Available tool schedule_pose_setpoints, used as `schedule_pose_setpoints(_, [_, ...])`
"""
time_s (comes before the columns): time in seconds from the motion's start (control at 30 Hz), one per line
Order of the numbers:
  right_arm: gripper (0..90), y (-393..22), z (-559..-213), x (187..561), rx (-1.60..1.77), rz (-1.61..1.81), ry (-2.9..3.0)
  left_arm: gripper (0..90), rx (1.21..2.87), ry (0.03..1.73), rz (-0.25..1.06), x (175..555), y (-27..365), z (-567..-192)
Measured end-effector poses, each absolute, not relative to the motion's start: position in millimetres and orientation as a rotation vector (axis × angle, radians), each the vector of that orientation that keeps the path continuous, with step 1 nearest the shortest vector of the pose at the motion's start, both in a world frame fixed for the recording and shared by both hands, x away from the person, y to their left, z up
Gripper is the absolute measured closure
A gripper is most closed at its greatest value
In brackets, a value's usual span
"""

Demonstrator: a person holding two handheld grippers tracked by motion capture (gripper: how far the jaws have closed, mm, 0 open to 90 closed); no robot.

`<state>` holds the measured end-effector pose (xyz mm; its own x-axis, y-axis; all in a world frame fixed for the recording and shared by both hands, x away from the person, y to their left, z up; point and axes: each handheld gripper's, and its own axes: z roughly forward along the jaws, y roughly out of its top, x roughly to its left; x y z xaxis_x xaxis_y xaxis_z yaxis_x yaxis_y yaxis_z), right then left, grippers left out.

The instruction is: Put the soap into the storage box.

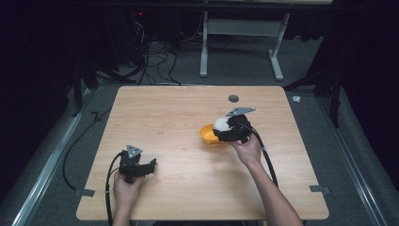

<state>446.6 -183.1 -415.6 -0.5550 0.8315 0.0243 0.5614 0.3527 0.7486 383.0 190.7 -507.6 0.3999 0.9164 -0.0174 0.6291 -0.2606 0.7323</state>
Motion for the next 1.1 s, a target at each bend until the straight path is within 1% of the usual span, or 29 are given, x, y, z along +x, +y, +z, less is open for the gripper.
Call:
schedule_pose_setpoints(0.53, [24.9, -176.4, -434.8, 463.6, 1.271, 1.004, 2.292, 20.9, 1.992, 1.315, 0.554, 383.0, 190.6, -507.8])
schedule_pose_setpoints(1.1, [24.9, -171.5, -445.9, 468.2, 1.292, 0.953, 2.307, 20.9, 1.993, 1.315, 0.552, 383.0, 190.7, -507.6])
